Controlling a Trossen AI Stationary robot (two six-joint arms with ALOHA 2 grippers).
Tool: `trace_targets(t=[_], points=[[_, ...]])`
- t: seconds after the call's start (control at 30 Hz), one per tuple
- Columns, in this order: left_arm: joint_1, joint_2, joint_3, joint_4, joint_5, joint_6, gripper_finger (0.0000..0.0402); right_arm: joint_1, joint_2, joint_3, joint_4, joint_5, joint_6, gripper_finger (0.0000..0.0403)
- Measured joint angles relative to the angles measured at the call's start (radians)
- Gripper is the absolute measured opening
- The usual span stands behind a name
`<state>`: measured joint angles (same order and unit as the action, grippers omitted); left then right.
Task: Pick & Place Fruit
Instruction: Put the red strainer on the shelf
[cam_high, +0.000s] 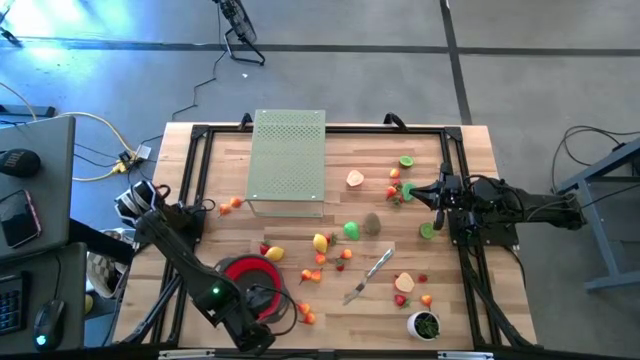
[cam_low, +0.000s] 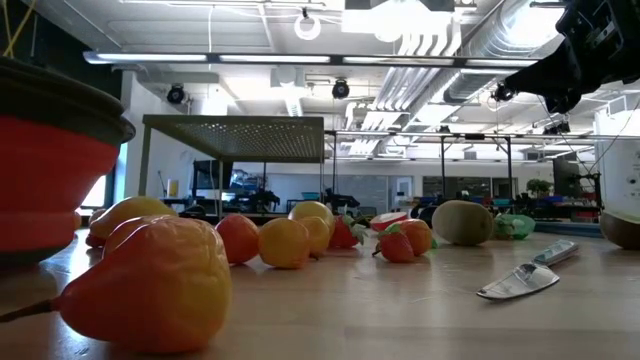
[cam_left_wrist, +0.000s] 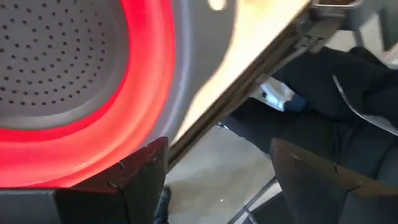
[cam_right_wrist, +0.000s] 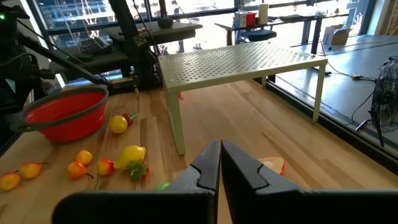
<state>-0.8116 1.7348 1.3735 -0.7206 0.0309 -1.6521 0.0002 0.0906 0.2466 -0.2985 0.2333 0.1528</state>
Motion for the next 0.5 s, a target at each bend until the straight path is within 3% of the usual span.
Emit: trace_targets(t=[0.23, 0.5], points=[[0.0, 0.061, -0.001, -0.002, 0.038, 0.021, 0.0273, 0.0, 0.0, 0.0, 0.002, 0.0, 0.0, 0.0009], [0.001, 0.065, -0.001, -0.028, 0.007, 0.024, 0.0273, 0.0, 0.0, 0.0, 0.003, 0.0, 0.002, 0.0009]])
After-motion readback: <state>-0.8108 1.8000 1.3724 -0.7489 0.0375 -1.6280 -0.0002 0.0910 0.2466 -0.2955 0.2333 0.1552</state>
